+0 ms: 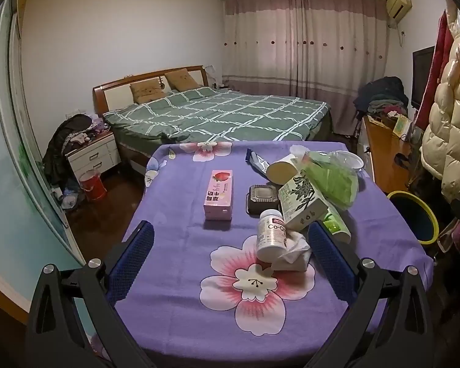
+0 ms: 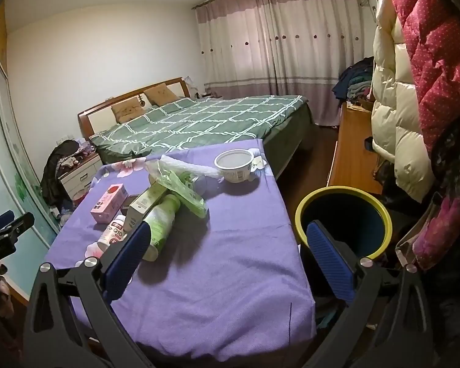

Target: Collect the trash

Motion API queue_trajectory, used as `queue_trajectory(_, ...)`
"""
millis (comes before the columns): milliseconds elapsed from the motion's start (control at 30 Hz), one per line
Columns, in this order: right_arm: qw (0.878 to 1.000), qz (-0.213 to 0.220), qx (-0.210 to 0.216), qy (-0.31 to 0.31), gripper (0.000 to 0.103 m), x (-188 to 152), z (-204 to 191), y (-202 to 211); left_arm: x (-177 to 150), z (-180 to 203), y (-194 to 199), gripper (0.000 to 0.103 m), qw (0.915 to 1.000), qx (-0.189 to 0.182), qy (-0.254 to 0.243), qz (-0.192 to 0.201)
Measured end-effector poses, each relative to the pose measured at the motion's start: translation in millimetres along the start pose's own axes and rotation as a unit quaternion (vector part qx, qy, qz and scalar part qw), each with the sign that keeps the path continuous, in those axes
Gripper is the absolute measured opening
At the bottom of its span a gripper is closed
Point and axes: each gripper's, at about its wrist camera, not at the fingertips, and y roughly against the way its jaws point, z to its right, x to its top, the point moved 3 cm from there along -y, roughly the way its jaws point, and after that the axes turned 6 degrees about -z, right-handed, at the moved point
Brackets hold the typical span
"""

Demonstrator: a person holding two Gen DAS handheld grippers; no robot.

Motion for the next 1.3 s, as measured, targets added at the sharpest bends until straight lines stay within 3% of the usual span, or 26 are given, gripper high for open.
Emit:
queue_trajectory(233, 1.0, 0.0, -0.003, -0.003, 0.097, -1, 4, -2, 3, 5, 10, 0.099, 1.0, -0.002, -0.003, 0.0)
queue_trajectory(300, 1.0, 0.0, -0.004, -0.004, 0.097, -1, 5, -2, -1, 1, -10, 0.099, 1.0, -0.002, -0.003, -0.002)
queue_trajectory(1300, 1.0, -0.005, -0.002, -0.006, 0.097, -1, 7, -6, -3, 2, -11, 0.099, 1.0, -0.005, -0.002, -0.008)
